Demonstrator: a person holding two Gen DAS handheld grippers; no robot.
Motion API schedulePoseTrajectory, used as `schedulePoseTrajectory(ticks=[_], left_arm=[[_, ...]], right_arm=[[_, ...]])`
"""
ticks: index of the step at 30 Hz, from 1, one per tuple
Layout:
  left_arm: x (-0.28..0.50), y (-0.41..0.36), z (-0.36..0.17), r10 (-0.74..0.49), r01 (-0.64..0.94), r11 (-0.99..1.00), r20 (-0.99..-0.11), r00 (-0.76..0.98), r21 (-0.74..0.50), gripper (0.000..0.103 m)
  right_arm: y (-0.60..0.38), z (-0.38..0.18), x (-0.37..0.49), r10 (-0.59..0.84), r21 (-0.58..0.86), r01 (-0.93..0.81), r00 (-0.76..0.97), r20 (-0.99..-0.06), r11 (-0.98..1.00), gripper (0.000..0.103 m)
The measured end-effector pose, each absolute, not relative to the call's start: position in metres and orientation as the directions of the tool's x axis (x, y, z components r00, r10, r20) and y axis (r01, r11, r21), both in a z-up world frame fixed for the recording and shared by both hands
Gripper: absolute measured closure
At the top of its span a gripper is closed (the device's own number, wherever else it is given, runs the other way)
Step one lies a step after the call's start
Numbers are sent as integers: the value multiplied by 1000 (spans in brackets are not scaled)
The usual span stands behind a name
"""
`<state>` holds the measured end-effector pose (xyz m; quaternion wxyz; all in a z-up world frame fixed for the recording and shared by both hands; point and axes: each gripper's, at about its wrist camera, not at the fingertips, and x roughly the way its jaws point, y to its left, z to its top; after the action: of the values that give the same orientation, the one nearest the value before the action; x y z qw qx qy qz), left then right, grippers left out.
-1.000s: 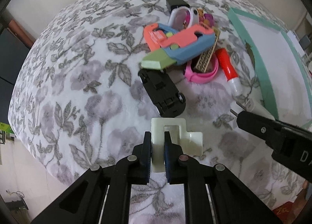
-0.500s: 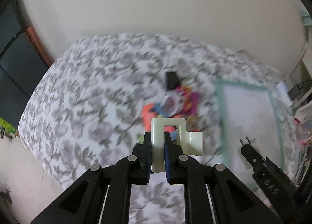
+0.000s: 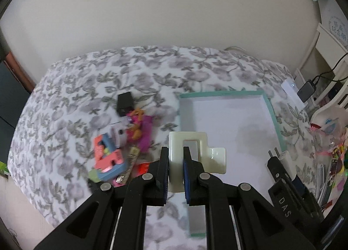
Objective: Organize rigid objects
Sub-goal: 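Carry both items into the teal-rimmed tray while the left gripper releases the hair clip, then lower the white charger into the tray and open the right gripper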
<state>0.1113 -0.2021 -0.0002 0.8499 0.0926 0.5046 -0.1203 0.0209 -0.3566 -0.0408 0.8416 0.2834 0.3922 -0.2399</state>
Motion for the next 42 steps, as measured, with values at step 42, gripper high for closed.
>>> schedulePoseTrajectory(ticks=[42], left_arm=[[132, -223, -78, -129, 289, 957, -915, 382, -14, 64]], right_arm=[[-375, -102, 29, -218, 147, 676, 423, -879, 722, 51]])
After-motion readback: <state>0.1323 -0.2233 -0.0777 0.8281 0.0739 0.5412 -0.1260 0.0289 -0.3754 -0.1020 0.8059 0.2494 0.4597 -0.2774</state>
